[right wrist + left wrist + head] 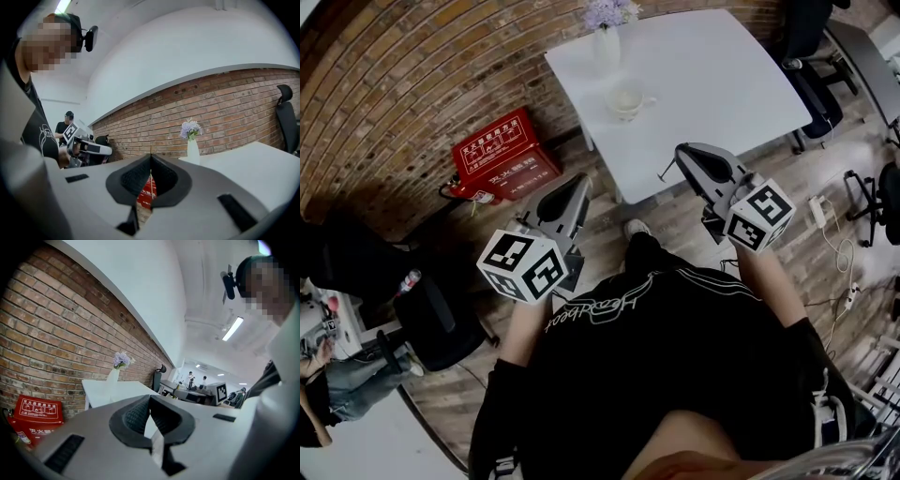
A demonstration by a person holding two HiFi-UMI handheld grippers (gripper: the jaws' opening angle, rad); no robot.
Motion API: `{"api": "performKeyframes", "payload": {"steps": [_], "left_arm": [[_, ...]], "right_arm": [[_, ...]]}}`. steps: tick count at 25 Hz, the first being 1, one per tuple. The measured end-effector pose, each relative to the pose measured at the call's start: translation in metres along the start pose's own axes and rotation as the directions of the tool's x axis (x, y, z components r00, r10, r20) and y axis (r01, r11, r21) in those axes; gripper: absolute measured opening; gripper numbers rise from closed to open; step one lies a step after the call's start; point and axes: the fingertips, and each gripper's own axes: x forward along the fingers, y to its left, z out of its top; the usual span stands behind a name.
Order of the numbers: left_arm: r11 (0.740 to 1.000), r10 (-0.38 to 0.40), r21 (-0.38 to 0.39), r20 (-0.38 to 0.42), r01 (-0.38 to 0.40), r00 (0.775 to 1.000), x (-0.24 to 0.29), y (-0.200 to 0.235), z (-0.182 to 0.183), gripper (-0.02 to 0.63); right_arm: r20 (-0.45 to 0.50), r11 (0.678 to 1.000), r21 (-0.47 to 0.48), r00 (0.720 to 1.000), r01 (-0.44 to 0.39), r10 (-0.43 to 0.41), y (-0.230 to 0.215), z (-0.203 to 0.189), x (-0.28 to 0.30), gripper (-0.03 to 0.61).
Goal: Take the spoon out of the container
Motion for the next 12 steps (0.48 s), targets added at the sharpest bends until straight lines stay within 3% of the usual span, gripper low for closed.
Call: {"api": "performKeyframes", "payload": {"steps": [12], "left_arm": [[1.000,-0.003,0.006,-0.002,0.003,1.000,0.0023,-0.0001,0.0024,0.005]], "right_arm": [[0.003,1.000,-0.003,1.000,0.000,0.000,-0.0015,0.0009,0.0015,-0.002]]}}
